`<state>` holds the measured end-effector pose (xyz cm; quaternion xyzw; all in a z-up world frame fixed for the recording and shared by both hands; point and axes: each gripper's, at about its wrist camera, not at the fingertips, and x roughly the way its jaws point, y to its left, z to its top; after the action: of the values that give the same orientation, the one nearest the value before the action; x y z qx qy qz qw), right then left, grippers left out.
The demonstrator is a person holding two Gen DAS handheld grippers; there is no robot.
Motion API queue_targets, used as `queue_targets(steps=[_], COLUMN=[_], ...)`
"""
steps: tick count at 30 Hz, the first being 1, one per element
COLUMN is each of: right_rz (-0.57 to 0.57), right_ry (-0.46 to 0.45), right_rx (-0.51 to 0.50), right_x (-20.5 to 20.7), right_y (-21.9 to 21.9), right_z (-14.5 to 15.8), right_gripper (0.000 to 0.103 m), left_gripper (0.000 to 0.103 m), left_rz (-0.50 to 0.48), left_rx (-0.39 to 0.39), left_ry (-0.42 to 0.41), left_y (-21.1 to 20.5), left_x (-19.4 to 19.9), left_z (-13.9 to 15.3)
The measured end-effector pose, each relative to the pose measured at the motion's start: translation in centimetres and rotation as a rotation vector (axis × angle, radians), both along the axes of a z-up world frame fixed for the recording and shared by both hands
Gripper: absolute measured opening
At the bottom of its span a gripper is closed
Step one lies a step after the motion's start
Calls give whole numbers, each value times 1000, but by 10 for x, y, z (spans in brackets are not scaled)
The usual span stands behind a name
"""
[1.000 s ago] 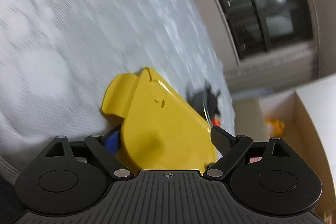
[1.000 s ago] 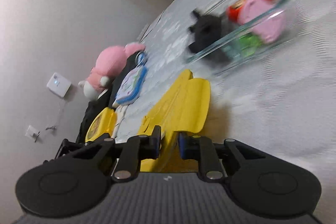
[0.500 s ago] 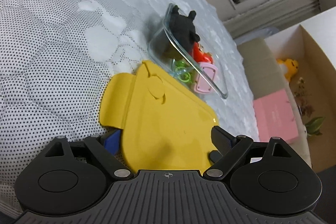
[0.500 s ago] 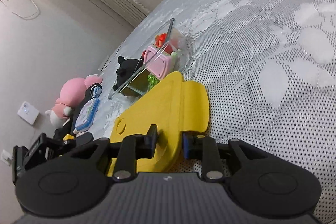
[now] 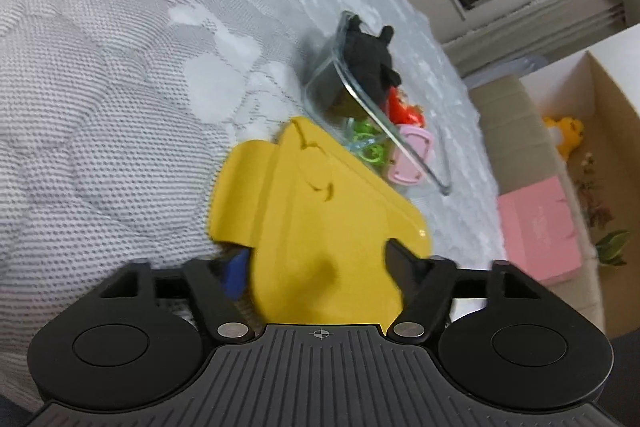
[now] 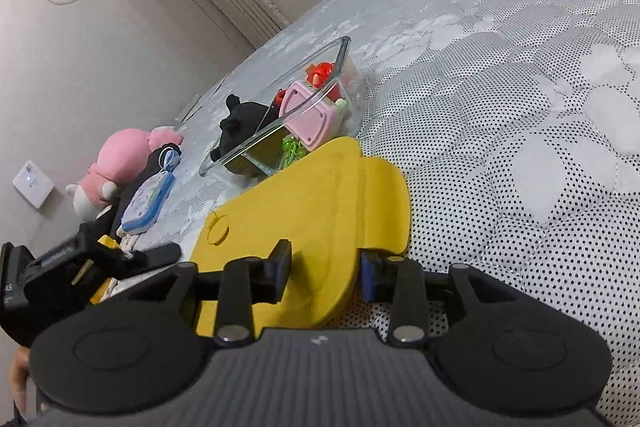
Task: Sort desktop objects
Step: 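Turn the yellow lid over with both tools and carry it above the container, then lower the yellow lid onto the glass container with both tools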
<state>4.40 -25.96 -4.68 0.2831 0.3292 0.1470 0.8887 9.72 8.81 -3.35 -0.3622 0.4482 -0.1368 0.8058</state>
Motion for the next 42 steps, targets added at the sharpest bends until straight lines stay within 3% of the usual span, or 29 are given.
queue_targets(steps=[1,4,7,14,21,28,34,39,42], right_rz=[-1,-7,-12,4,31,62,25,-3,12], right_ry=[-1,-2,-7,-49,-160,-247,-354,-307,-237], right_rx=[-1,-10,-31,-98,-137,-84,-150,-98,-50], right_x=[0,-1,-2,-13,-39,-57,-12,66,108], right_y=[1,3,8,20,24,13,15,12,9], right_z=[0,2,3,17,46,72,99,93,73], right_gripper=[45,47,47,42,39,39,39,39,39], left_gripper=[46,35,31,31,33,35,41,45,46], left_rz=[2,16,18,15,9,-39,-67,-32,-8], left_rx=[10,-3,9,132,128,173,230,338,402], left_ry=[2,13,5,-77,-159,-313,-390,-426,-389], left_y=[2,9,11,6,10,4,-15,-32,-40], left_x=[-1,-4,-7,-22,-48,-70,1,76,106], left_z=[0,-4,-3,15,37,79,100,95,78])
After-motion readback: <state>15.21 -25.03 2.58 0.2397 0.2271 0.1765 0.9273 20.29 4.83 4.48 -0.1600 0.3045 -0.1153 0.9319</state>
